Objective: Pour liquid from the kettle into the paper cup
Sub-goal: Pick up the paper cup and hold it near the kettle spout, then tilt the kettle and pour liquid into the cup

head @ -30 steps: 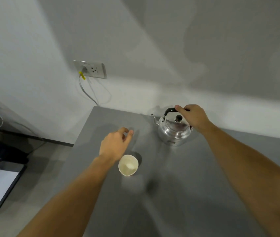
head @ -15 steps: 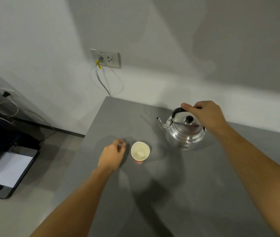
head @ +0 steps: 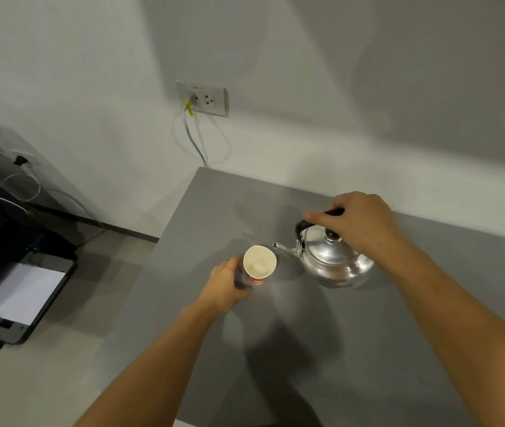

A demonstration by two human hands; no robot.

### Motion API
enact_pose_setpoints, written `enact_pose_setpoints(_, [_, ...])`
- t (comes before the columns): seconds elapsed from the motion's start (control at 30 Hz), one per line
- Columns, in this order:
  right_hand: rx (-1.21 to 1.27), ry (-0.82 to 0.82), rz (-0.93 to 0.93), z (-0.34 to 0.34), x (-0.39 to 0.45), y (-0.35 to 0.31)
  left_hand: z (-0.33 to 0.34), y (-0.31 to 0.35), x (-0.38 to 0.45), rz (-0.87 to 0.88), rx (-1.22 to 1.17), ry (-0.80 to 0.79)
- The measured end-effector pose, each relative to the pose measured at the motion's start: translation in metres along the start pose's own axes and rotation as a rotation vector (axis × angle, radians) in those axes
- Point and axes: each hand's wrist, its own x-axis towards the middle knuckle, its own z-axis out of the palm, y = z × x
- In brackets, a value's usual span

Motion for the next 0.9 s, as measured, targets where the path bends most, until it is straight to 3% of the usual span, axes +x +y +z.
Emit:
enact_pose_setpoints(0.3, [-0.161,-0.074,-0.052,0.014,-0.012,-0.025,0.013,0.024,0.001,-0.061,-0.343,0.031])
enact_pose_setpoints(0.9, [-0.395,-0.085,-0.135,0.016,-0.014,-0.064,0.02,0.029,0.004,-0.086,-0.354,0.042])
